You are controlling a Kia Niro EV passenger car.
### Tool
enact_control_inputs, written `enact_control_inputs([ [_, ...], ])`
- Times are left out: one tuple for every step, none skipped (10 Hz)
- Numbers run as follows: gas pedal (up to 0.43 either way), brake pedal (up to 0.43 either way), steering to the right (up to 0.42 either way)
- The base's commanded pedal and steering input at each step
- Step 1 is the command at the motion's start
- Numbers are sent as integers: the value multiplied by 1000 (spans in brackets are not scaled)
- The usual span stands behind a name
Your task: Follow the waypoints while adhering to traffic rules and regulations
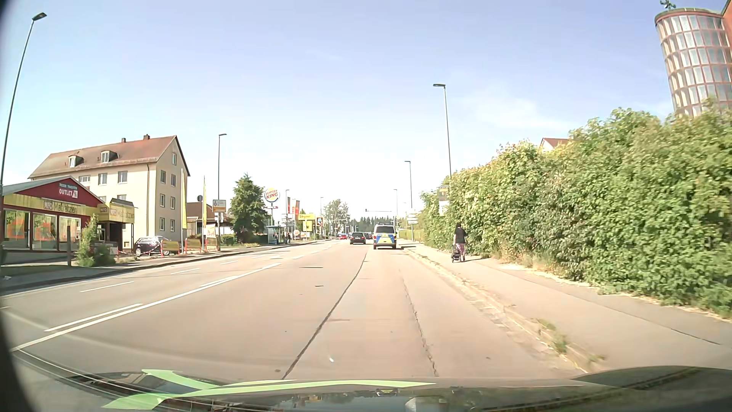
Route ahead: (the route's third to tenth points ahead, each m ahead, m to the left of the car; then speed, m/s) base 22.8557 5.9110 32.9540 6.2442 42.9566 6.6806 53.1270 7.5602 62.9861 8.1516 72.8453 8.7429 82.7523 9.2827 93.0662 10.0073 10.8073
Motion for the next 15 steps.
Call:
enact_control_inputs([
  [79,0,-15],
  [79,0,-15],
  [79,0,-15],
  [79,0,-15],
  [79,0,-14],
  [79,0,-14],
  [79,0,-13],
  [79,0,-12],
  [79,0,-10],
  [79,0,-9],
  [79,0,-9],
  [79,0,-9],
  [79,0,-9],
  [79,0,-8],
  [79,0,-8],
])
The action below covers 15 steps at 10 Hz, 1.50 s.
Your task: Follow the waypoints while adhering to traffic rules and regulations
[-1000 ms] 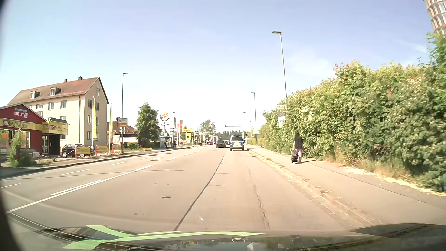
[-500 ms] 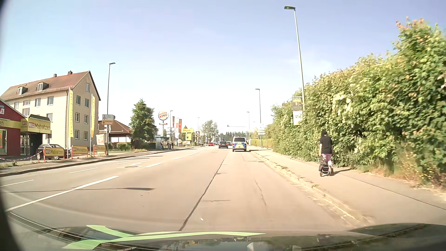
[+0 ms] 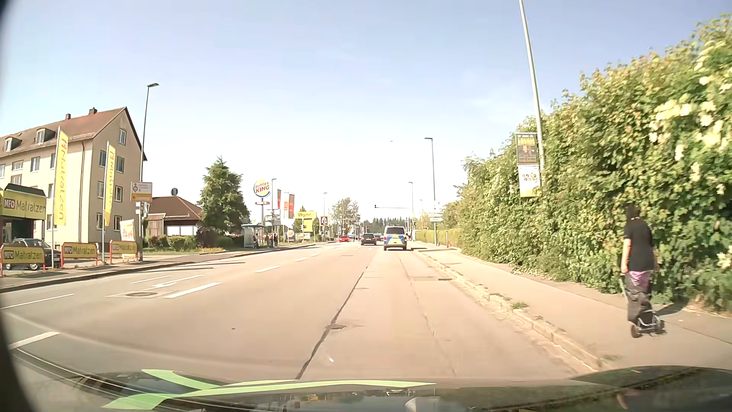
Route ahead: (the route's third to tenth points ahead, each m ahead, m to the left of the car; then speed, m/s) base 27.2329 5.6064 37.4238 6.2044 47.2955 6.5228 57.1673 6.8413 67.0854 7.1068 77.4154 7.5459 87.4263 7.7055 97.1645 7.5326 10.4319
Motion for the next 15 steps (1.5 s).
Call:
enact_control_inputs([
  [79,0,-8],
  [79,0,-7],
  [79,0,-7],
  [79,0,-6],
  [79,0,-6],
  [79,0,-5],
  [79,0,-4],
  [79,0,-4],
  [79,0,-4],
  [79,0,-4],
  [79,0,-4],
  [79,0,-4],
  [79,0,-6],
  [79,0,-6],
  [79,0,-4],
])
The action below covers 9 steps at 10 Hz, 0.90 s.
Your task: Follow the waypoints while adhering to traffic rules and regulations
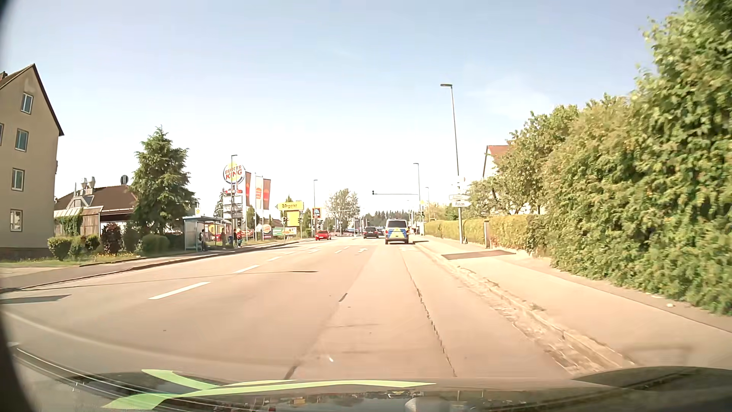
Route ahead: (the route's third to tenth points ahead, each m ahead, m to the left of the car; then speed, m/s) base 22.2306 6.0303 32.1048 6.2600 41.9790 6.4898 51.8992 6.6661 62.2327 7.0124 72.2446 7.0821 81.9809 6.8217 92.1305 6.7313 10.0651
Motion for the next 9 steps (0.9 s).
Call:
enact_control_inputs([
  [67,0,2],
  [67,0,1],
  [67,0,1],
  [67,0,1],
  [67,0,1],
  [67,0,0],
  [67,0,1],
  [67,0,1],
  [67,0,1],
])
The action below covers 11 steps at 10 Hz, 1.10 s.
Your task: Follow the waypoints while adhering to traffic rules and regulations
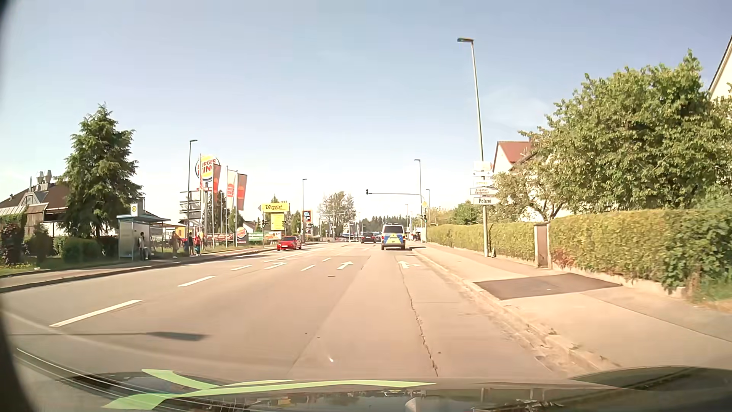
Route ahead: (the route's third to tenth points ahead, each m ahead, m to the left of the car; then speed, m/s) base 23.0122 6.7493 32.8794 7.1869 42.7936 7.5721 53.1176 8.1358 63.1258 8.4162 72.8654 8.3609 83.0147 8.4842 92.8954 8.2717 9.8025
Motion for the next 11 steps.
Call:
enact_control_inputs([
  [67,0,0],
  [67,0,0],
  [67,0,0],
  [67,0,1],
  [67,0,1],
  [67,0,0],
  [67,0,-1],
  [67,0,-4],
  [67,0,-6],
  [67,0,-9],
  [59,0,-11],
])
